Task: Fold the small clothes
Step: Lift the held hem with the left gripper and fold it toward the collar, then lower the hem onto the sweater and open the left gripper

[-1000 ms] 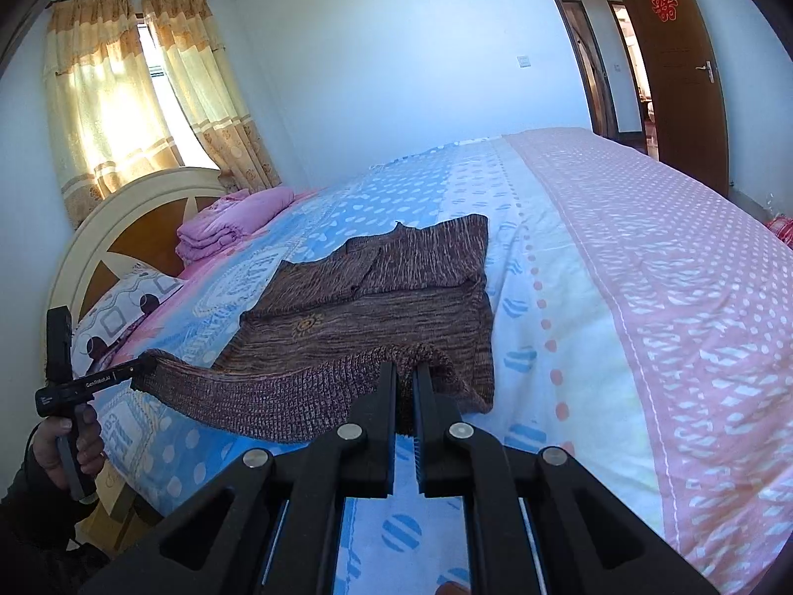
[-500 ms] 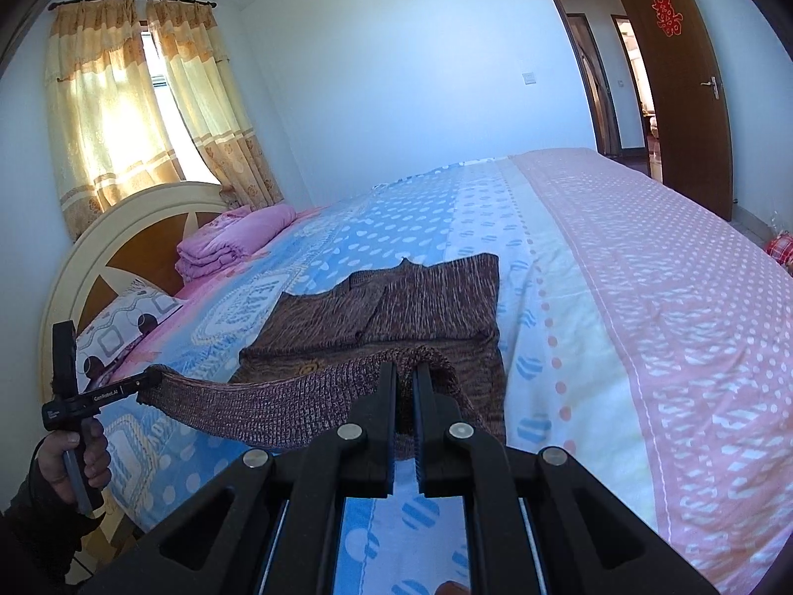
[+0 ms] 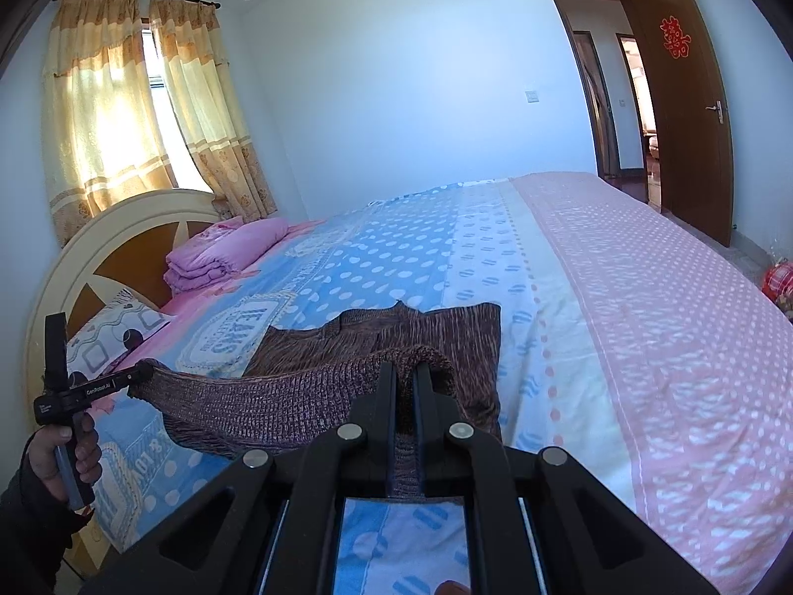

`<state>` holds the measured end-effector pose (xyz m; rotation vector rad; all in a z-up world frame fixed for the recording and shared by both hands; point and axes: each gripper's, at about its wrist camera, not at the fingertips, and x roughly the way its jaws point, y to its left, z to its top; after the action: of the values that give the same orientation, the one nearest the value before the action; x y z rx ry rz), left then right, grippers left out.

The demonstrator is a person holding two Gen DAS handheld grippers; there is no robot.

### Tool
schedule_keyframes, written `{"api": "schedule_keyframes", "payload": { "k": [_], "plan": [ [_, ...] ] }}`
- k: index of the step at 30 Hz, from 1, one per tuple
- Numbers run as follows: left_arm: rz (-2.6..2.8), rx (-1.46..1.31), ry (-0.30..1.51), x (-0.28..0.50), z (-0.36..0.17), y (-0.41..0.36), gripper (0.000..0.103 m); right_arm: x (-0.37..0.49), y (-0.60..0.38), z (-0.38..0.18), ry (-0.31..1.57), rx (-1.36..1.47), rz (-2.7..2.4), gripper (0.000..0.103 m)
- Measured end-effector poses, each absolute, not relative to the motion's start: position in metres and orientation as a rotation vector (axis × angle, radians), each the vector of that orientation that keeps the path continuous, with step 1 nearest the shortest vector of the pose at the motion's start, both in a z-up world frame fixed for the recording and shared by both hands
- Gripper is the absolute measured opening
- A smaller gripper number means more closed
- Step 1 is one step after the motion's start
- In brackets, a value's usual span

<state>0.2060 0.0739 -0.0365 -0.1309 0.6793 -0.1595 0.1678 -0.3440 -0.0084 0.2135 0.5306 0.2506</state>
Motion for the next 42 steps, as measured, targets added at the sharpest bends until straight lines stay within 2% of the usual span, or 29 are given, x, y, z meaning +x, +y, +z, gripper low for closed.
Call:
{"api": "schedule_keyframes", "payload": {
  "k": [16,27,28,31,32,33,34,35,36,37,38,42],
  "plan": [
    [-0.134,-0.103,0.717,0.299,-0.04,0.071,0.008,0.275,-0.329,-0.003,0.58,0.165,0.185,0.005],
    [-0.093,-0.021,0.822,0.379,-0.103,0.059,0.009,0.369,-0.318,-0.075,0.75,0.13,0.12,0.005],
    [-0.082,-0.012,0.829,0.384,-0.109,0.057,0.013,0.377,-0.319,-0.084,0.765,0.129,0.108,0.005],
    [-0.037,0.026,0.857,0.395,-0.126,0.053,0.016,0.401,-0.321,-0.113,0.829,0.124,0.085,0.006],
    [-0.024,0.027,0.861,0.394,-0.128,0.055,0.022,0.405,-0.322,-0.119,0.842,0.124,0.078,0.007],
    [-0.027,0.019,0.859,0.39,-0.128,0.058,0.025,0.405,-0.322,-0.123,0.842,0.114,0.067,0.009],
    [-0.033,0.016,0.85,0.386,-0.126,0.06,0.032,0.403,-0.321,-0.124,0.843,0.097,0.061,0.02],
    [-0.029,0.035,0.83,0.378,-0.122,0.064,0.049,0.398,-0.316,-0.124,0.843,0.061,0.068,0.037],
    [-0.019,0.06,0.812,0.372,-0.12,0.065,0.059,0.394,-0.312,-0.123,0.841,0.032,0.084,0.047],
    [-0.016,0.095,0.777,0.362,-0.117,0.066,0.072,0.391,-0.307,-0.123,0.839,0.001,0.096,0.062],
    [-0.025,0.141,0.745,0.353,-0.116,0.066,0.075,0.387,-0.3,-0.124,0.838,-0.051,0.103,0.066],
    [-0.05,0.395,0.747,0.341,-0.135,0.049,0.075,0.39,-0.273,-0.141,0.889,-0.272,0.106,0.066]
  ]
}}
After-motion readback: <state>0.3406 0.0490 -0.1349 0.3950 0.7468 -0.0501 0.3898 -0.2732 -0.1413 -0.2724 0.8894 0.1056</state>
